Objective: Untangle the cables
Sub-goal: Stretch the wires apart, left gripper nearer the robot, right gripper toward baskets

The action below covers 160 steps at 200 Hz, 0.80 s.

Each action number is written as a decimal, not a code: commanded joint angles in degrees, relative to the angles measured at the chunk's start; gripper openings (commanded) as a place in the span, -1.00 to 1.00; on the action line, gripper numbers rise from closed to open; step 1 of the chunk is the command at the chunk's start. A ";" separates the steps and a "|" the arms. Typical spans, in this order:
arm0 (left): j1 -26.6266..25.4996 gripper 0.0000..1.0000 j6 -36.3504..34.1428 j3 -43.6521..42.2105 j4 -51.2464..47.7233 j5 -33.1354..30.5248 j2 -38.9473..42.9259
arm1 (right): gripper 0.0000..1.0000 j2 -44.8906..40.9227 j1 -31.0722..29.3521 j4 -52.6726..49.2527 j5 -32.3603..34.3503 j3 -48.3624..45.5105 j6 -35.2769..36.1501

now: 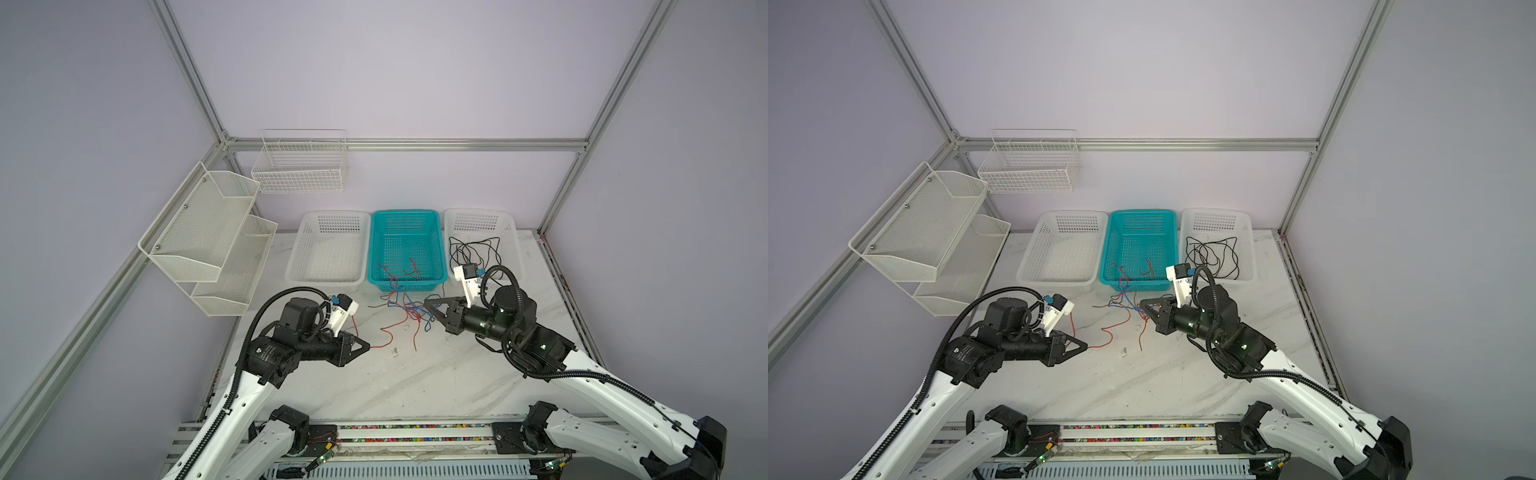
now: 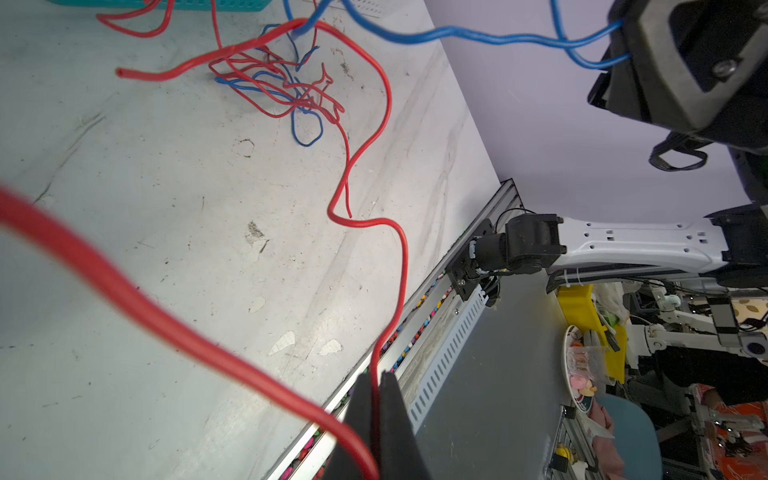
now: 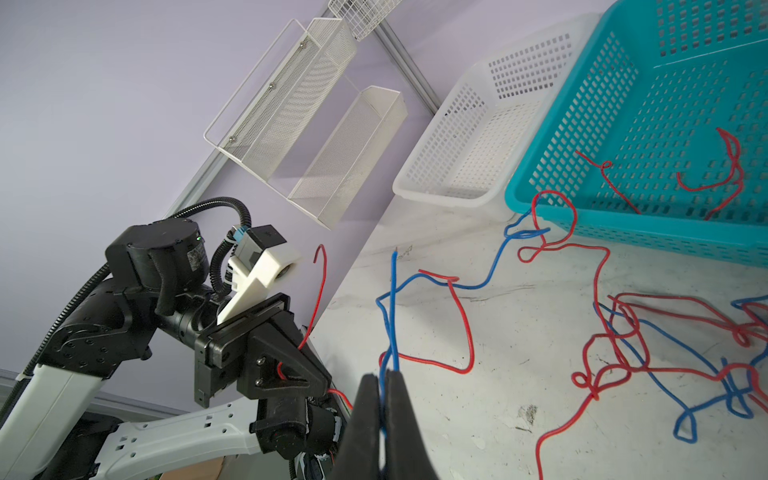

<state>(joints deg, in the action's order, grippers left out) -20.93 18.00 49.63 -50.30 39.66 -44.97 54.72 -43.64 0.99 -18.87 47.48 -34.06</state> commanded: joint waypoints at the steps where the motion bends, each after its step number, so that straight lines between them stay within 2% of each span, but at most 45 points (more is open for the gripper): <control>1: 0.32 -1.00 -2.10 7.18 1.52 3.52 3.64 | -1.00 -0.73 1.04 1.37 6.44 2.04 -1.25; 21: 0.36 -1.00 -1.54 8.87 1.99 4.35 6.40 | -1.00 -0.46 3.99 1.26 8.59 0.45 -4.32; 53: 0.36 -1.00 0.15 11.41 2.81 7.56 9.28 | -1.00 1.43 9.93 2.08 5.48 -2.58 -8.40; 107: 0.27 -1.00 -1.02 16.45 1.18 11.98 9.46 | -1.00 1.07 13.43 2.31 3.96 -4.85 -9.51; 132: 0.30 -1.00 -0.90 17.62 1.21 9.22 8.58 | -1.00 -0.62 14.09 2.26 1.22 -5.36 -8.44; 160: 0.27 -1.00 -0.78 17.84 2.44 1.61 6.24 | -1.00 -6.47 14.04 3.87 -3.31 -6.95 -6.22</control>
<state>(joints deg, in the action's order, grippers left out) -20.75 17.80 62.98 -49.45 47.09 -36.45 53.54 -29.87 1.89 -17.65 41.71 -41.93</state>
